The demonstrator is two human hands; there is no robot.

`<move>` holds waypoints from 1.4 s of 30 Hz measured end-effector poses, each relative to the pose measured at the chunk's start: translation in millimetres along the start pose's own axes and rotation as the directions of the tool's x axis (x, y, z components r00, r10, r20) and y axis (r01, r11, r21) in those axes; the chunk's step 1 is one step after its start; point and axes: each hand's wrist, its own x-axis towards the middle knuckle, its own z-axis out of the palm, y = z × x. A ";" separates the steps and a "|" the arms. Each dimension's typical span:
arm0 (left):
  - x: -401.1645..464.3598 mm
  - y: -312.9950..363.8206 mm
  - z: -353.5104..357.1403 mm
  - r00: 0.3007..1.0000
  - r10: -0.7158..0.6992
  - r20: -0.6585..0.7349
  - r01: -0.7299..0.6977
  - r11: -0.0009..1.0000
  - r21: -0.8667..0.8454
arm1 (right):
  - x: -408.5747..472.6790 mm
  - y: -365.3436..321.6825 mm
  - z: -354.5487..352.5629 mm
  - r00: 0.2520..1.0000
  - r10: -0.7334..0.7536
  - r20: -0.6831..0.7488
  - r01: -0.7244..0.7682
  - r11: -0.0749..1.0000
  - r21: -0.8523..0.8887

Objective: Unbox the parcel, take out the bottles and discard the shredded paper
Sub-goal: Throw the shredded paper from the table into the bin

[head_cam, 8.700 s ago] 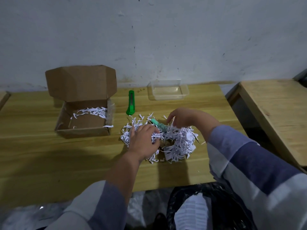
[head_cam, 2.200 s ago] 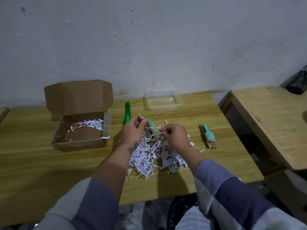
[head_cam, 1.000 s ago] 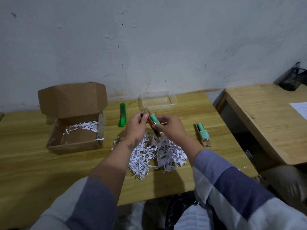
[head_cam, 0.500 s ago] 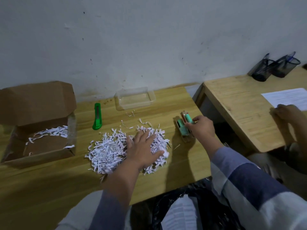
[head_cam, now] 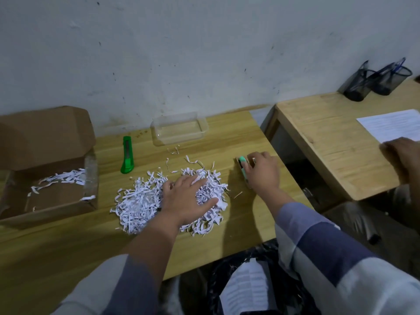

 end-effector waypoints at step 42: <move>-78.5 80.5 -32.3 0.936 0.214 -0.280 -0.348 0.437 -0.829 | -165.3 0.3 -55.7 0.963 -0.211 -0.169 0.251 0.930 0.268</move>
